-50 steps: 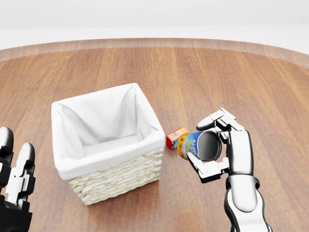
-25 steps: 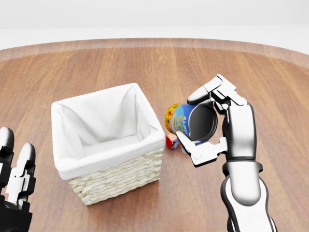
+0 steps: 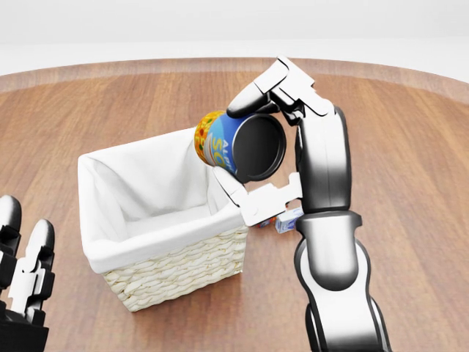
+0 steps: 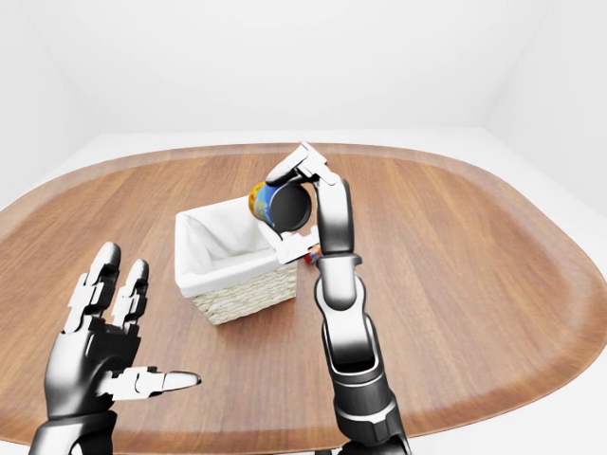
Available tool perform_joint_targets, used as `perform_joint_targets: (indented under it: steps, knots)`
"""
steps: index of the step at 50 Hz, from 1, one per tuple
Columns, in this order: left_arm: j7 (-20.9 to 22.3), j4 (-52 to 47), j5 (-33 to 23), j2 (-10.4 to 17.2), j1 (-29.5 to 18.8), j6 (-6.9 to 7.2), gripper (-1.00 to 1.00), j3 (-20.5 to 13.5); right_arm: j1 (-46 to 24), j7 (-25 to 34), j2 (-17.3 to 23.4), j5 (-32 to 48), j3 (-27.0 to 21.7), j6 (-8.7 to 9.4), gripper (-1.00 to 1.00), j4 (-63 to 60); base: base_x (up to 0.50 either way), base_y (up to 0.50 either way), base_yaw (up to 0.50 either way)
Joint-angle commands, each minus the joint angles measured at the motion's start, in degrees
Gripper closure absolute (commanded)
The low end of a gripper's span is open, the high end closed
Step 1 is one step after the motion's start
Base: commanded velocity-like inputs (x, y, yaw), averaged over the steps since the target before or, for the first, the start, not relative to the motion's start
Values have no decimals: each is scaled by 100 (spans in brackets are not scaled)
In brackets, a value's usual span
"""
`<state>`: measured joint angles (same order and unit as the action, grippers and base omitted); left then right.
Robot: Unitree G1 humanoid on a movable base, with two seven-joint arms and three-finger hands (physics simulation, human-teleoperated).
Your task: Pick up the alphabet soup and put it in the basket.
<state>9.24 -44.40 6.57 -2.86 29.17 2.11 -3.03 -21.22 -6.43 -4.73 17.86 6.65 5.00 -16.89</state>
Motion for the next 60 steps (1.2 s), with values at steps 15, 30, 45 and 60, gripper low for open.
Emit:
perform_joint_targets:
  steps: [15,30,45,60]
  knots:
    - [45,-75,55,52,198,-145,-100,111,-854,-411,-710,716,396,0,100,1491,0,0,0]
    - [10,-40,19,113,236,-204,-100,230,-1855,-1121,-845,896,212,0,100,3439,0,0,0]
    - [104,-159,162,124,295,-138,-100,149,-2922,-1745,-925,708,-17,0,100,5476,0,0,0]
    - [225,-221,202,53,324,-93,-100,78,-3132,-1893,-1079,856,37,0,100,5824,0,0,0]
